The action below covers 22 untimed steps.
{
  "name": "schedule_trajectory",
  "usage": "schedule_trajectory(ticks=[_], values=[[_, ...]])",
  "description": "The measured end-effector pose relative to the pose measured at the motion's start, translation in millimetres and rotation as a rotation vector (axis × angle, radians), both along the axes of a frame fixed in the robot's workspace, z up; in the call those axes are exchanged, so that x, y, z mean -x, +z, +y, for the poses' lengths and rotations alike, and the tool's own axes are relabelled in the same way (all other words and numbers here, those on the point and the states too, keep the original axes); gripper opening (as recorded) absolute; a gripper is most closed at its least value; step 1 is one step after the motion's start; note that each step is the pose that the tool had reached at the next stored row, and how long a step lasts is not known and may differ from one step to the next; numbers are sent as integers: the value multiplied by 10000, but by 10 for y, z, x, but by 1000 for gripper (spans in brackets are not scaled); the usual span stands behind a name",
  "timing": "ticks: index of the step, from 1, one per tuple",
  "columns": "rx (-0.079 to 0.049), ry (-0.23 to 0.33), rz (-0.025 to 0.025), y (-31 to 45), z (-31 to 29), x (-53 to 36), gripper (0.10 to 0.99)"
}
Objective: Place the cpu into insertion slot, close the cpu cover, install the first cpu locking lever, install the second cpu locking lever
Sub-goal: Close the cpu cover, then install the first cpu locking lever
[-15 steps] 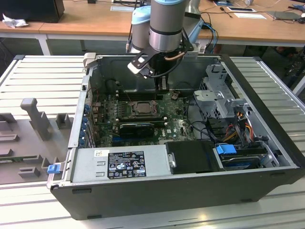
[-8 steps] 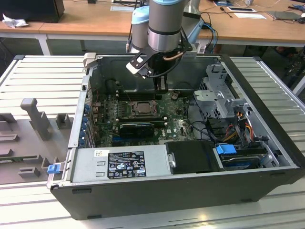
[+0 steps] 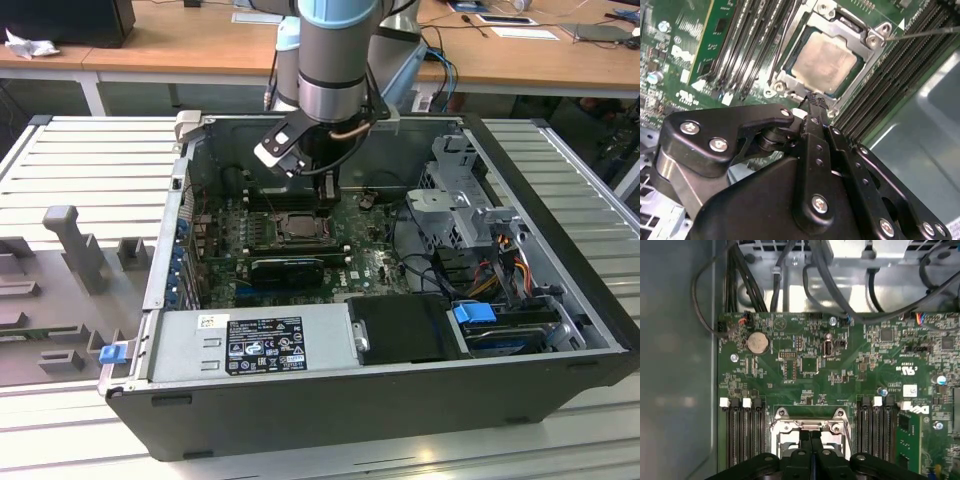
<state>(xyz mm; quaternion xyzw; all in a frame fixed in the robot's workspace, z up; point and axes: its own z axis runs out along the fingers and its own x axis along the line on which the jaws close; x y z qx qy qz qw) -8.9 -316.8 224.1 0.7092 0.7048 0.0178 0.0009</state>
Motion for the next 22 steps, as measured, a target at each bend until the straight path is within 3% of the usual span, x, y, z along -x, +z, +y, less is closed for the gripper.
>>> schedule_trajectory(ticks=[4, 12, 22], values=[[1, 23, 1, -48, 0, 67, 106], [-1, 34, 0, -52, 0, 268, 106], [2, 34, 1, -41, -1, 355, 106]])
